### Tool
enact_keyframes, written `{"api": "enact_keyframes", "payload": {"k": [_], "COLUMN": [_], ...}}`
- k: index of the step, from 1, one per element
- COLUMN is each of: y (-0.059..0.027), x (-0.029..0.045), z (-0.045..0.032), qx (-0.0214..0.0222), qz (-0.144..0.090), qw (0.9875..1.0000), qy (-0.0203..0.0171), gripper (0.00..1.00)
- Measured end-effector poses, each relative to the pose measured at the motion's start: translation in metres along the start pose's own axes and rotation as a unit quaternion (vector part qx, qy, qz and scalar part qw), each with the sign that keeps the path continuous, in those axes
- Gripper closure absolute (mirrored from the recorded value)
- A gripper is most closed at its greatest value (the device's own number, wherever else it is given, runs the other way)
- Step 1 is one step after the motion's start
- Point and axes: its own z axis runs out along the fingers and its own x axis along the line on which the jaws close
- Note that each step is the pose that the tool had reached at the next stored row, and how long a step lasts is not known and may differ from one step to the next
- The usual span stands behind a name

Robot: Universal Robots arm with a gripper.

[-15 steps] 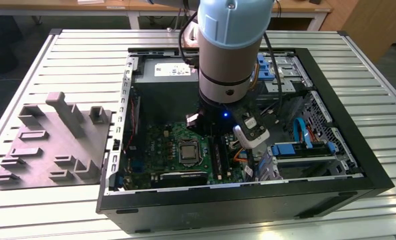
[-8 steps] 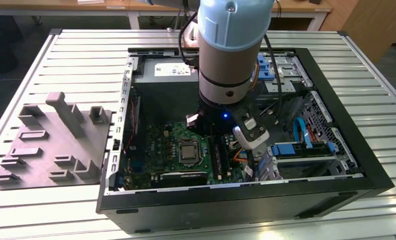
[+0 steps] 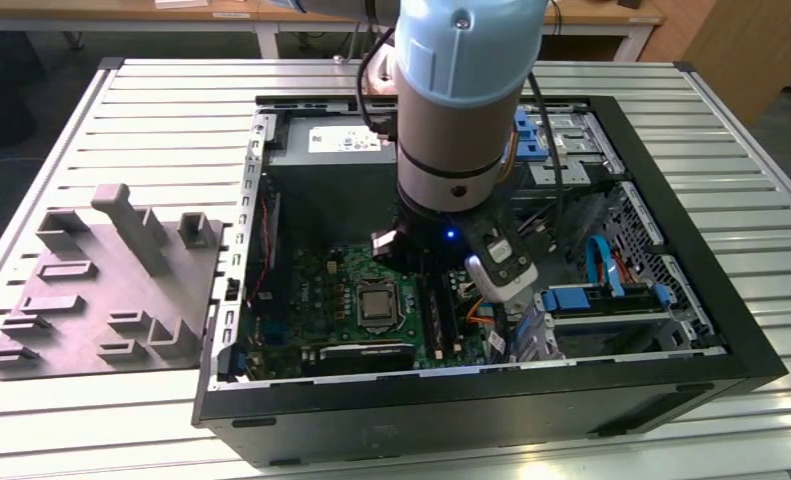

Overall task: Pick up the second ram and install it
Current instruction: 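Insert the second ram into the second slot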

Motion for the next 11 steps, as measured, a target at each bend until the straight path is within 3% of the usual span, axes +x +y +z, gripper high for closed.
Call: {"api": "enact_keyframes", "payload": {"k": [7,9,11], "y": [-0.0001,-0.0002,-0.0003], "x": [0.0000,0.0000,0.0001], "z": [0.0004,0.0005,0.0003], "qx": [-0.0001,-0.0074,-0.0100], "qz": [0.000,0.000,0.001], "qw": [1.0000,1.0000,0.9999], "qy": [0.0000,-0.0001,-0.0001], "gripper": [0.88,0.88,0.88]}}
